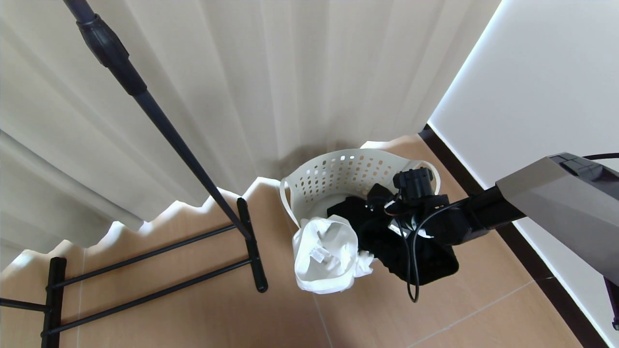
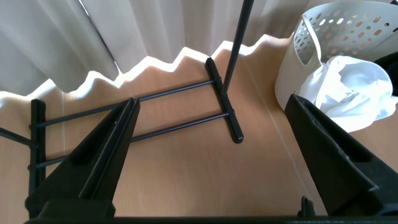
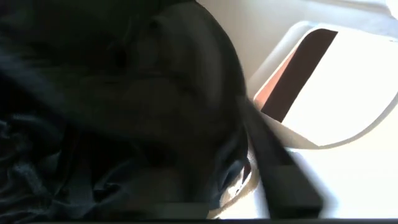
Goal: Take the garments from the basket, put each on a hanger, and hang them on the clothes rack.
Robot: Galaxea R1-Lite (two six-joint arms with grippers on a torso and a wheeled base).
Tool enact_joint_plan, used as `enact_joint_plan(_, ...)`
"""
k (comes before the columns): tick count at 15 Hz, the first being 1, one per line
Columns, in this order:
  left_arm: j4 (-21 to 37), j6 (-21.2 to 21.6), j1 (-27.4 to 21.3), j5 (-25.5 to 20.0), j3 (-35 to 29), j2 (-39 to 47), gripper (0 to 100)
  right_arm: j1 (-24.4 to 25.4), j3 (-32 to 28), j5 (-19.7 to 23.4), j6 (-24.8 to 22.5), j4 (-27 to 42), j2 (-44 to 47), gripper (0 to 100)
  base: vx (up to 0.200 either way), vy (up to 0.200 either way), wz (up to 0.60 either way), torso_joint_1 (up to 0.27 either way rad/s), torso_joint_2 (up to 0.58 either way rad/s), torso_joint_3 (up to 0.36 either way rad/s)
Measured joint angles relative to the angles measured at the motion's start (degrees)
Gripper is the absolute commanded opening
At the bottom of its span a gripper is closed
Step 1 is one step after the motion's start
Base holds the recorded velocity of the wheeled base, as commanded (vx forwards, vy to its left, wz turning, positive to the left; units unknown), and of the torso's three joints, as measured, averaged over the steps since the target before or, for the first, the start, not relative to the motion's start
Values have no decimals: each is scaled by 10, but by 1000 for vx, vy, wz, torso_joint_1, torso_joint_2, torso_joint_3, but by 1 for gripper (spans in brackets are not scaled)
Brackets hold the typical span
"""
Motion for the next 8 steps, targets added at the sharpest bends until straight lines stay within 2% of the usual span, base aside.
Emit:
enact_joint_plan(3,0,0,0,0,0,0,100,2,33,1,2,-39,-13,0,0,0,0,0,0,0)
enact_joint_plan(5,0,0,0,0,0,0,100,7,91,2,1,-109,-35,0,0,0,0,0,0,0)
enact_joint_plan(8,0,0,0,0,0,0,100,21,188,3,4,-168,-97,0,0,0,0,0,0,0)
